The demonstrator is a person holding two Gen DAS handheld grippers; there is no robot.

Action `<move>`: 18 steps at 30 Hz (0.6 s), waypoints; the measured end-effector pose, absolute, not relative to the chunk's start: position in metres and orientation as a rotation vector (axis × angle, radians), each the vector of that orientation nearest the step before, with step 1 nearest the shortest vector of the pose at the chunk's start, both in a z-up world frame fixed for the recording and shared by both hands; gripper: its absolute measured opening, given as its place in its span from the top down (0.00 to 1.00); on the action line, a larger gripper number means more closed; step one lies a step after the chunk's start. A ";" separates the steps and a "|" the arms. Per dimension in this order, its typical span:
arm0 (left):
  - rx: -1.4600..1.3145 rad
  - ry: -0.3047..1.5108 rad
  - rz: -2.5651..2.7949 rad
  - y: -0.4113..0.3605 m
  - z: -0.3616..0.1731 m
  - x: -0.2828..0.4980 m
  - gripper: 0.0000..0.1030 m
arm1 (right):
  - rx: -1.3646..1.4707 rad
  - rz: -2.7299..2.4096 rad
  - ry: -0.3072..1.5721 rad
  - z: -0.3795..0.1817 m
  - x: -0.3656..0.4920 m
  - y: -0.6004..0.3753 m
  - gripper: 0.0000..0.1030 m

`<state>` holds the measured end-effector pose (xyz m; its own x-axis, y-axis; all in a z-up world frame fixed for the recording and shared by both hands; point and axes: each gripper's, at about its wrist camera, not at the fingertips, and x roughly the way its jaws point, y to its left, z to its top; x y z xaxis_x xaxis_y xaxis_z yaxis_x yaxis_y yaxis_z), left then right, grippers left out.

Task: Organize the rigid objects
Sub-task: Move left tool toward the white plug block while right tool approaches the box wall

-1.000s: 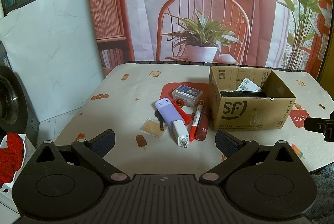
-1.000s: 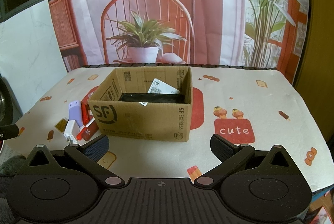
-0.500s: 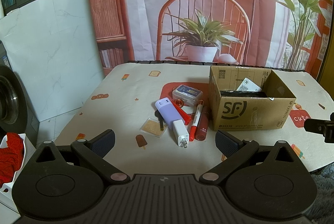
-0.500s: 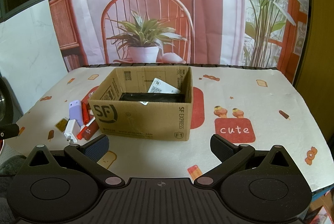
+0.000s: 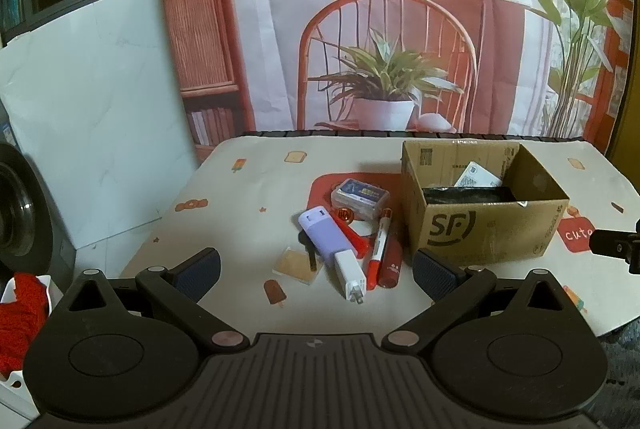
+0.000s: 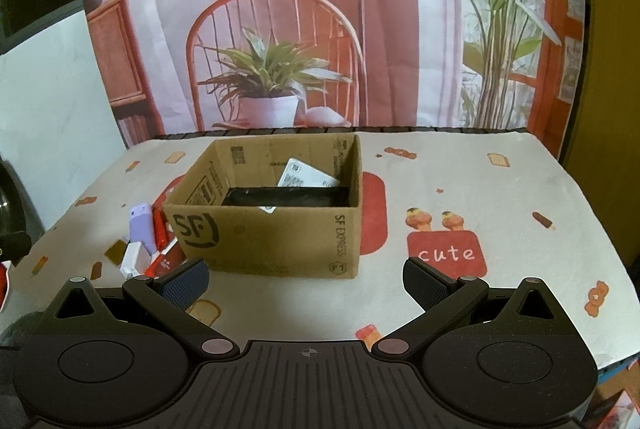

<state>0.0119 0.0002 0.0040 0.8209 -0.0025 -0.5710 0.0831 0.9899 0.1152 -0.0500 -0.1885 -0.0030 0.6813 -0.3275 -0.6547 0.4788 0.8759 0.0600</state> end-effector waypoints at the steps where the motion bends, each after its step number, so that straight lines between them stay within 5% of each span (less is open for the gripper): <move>1: 0.133 0.607 -0.045 0.001 0.005 0.014 0.00 | 0.240 -0.458 0.682 -0.003 -0.050 -0.190 0.00; 18: 0.092 0.590 -0.052 0.007 0.008 0.052 0.00 | 0.157 -0.417 0.632 0.013 -0.020 -0.212 0.00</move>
